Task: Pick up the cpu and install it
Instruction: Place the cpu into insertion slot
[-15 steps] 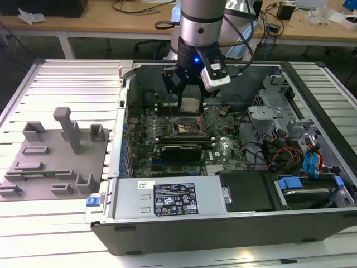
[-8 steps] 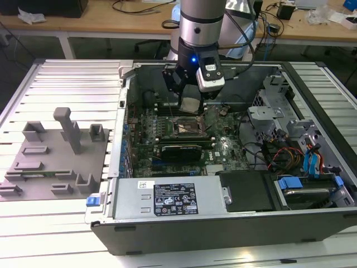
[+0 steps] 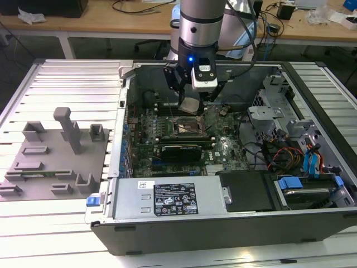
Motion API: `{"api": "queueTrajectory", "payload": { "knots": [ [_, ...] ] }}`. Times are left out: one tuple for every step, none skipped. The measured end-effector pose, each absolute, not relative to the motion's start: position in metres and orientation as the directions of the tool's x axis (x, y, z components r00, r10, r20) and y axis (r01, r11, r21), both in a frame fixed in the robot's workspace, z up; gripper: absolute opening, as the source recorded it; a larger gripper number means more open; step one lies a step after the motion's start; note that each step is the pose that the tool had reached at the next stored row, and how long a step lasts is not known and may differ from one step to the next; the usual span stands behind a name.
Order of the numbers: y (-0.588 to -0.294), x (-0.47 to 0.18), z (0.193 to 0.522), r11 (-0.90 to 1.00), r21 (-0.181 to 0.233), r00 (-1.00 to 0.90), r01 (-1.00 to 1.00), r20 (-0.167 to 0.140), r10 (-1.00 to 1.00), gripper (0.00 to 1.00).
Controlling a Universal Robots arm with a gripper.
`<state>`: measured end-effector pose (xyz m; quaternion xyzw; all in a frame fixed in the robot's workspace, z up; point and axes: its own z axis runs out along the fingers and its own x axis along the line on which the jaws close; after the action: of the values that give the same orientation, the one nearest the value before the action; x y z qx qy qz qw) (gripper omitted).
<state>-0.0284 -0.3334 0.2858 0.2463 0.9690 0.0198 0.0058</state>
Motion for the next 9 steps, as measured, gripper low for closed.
{"api": "queueTrajectory", "payload": {
  "knots": [
    [-0.3334,-0.0284,0.2858,0.870,0.041,-0.870,0.492,-0.001,0.493,0.55],
    [-0.3334,-0.0284,0.2857,0.854,0.041,-0.855,0.518,-0.001,0.519,0.55],
    [-0.3334,-0.0284,0.2857,0.842,0.041,-0.843,0.537,-0.001,0.538,0.55],
    [-0.3334,-0.0284,0.2856,0.834,0.041,-0.834,0.551,-0.001,0.551,0.55],
    [-0.3334,-0.0284,0.2856,0.817,0.041,-0.818,0.575,-0.001,0.576,0.55],
    [-0.3334,-0.0284,0.2856,0.803,0.041,-0.804,0.594,-0.001,0.595,0.55],
    [-0.3334,-0.0284,0.2856,0.796,0.041,-0.797,0.604,-0.001,0.605,0.55],
    [-0.3334,-0.0284,0.2856,0.772,0.041,-0.773,0.634,-0.001,0.635,0.55],
    [-0.3334,-0.0284,0.2856,0.750,0.041,-0.750,0.661,-0.001,0.661,0.55]
  ]
}}
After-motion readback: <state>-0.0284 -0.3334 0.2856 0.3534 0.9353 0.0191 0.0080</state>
